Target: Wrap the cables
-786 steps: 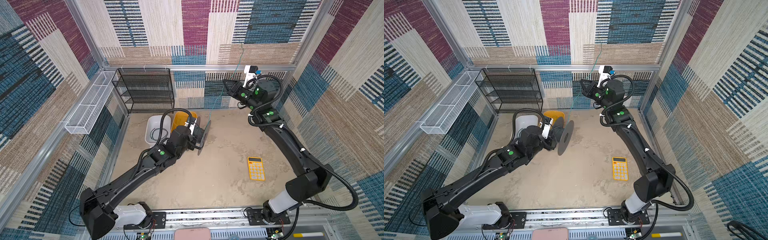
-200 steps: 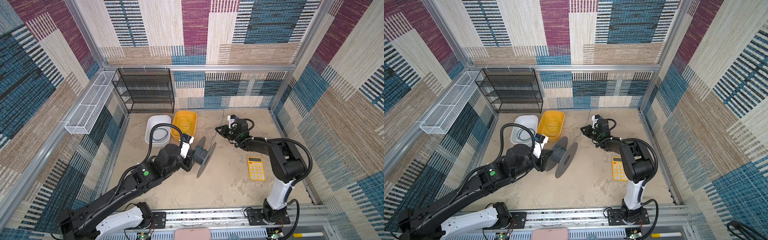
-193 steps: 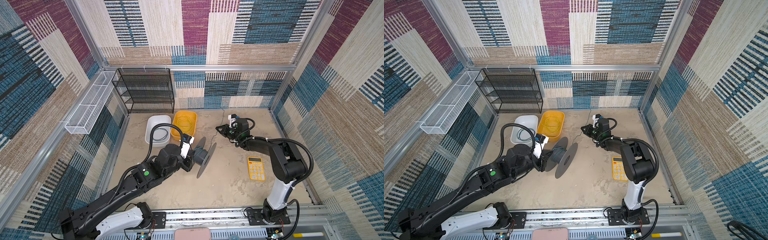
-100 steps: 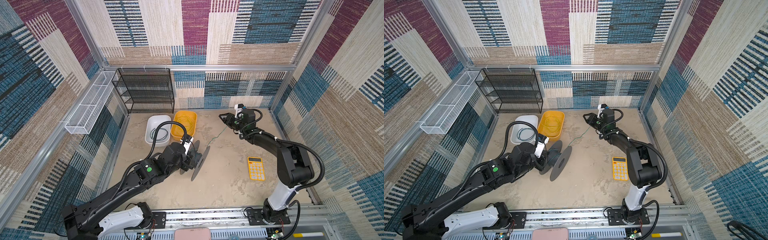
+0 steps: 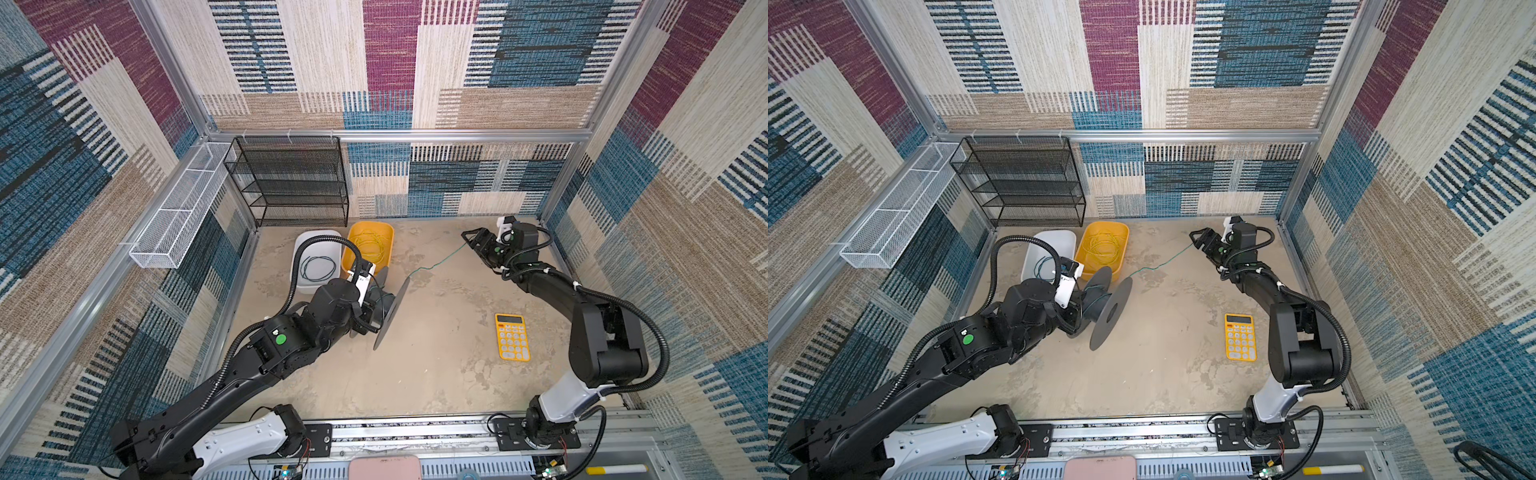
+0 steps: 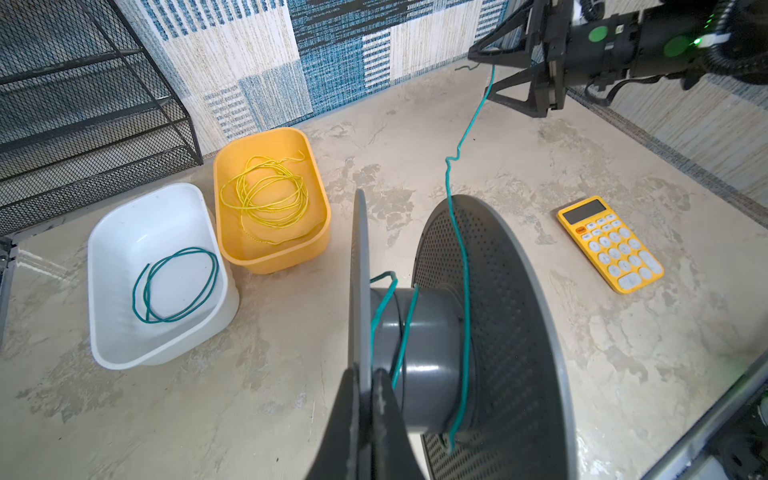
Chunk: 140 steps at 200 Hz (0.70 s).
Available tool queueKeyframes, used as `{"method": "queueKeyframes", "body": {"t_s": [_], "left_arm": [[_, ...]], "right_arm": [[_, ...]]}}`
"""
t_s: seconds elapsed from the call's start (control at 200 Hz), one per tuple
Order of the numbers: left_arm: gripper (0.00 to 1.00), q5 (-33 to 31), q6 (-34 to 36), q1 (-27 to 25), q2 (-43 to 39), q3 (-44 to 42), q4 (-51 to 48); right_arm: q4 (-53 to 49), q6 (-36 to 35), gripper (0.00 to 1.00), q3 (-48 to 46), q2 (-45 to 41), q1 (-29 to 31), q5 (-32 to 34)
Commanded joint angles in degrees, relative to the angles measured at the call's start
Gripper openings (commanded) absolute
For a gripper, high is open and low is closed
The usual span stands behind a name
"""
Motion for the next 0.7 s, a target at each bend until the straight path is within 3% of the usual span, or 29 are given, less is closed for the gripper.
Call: {"method": "queueKeyframes", "body": {"t_s": [0.0,0.195,0.356,0.551,0.696], "left_arm": [[0.0,-0.5,1.8,0.3,0.2,0.4,0.8],[0.0,0.0,1.9,0.4,1.2,-0.6,0.3],[0.0,0.6,1.4,0.5,0.6,-1.8,0.5],[0.0,1.5,1.3,0.5,-0.6,-2.0,0.1],[0.0,2.1,1.4,0.5,-1.3,-1.6,-0.5]], "right_arm": [[1.2,-1.9,0.88,1.0,-2.0,-0.7,-3.5],[-2.8,-5.3,0.91,5.8,-6.1,-0.9,-5.1],[-7.1,-6.3,0.94,9.3,-8.7,-1.1,-2.2],[-7.8,-4.0,0.97,9.6,-10.9,-4.5,-0.3],[-6.8,-0.5,0.96,10.0,-8.4,-7.1,-3.2]]}}
